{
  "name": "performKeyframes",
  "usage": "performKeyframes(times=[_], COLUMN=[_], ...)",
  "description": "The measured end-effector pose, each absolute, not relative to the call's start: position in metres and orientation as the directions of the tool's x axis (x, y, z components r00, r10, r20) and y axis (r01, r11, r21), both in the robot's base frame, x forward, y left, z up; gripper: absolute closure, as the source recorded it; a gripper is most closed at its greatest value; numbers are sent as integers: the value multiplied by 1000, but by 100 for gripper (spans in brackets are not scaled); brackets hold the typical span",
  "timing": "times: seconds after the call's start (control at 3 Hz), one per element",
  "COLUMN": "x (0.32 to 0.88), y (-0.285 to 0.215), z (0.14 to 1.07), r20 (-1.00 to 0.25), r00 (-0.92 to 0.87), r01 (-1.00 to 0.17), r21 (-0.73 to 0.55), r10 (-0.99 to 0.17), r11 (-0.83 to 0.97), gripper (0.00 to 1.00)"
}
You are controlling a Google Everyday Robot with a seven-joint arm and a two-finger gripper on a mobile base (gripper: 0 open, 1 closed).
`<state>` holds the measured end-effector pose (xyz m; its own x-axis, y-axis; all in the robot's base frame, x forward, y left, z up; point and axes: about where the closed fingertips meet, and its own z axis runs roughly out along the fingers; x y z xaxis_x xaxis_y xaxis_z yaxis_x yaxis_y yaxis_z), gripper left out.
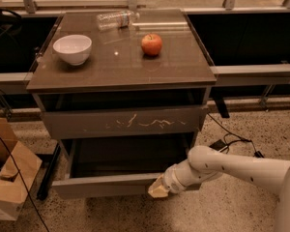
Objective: Close middle drawer
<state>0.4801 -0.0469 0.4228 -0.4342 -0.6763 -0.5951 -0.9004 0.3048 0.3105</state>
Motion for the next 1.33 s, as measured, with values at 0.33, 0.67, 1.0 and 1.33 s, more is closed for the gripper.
performKeyframes(times=[0.33, 0.67, 1.0, 1.33], x=[503, 503, 537, 535], y=[-49, -49, -52, -51], z=[418, 419, 417, 418], r20=[-628, -631, -676, -676], r00=[-427, -426, -411, -411], r01=[-904, -905, -910, -910], r21=[293, 291, 263, 263], r10=[-651, -648, -611, -611], r11=[312, 312, 321, 321], gripper=[100, 98, 76, 52])
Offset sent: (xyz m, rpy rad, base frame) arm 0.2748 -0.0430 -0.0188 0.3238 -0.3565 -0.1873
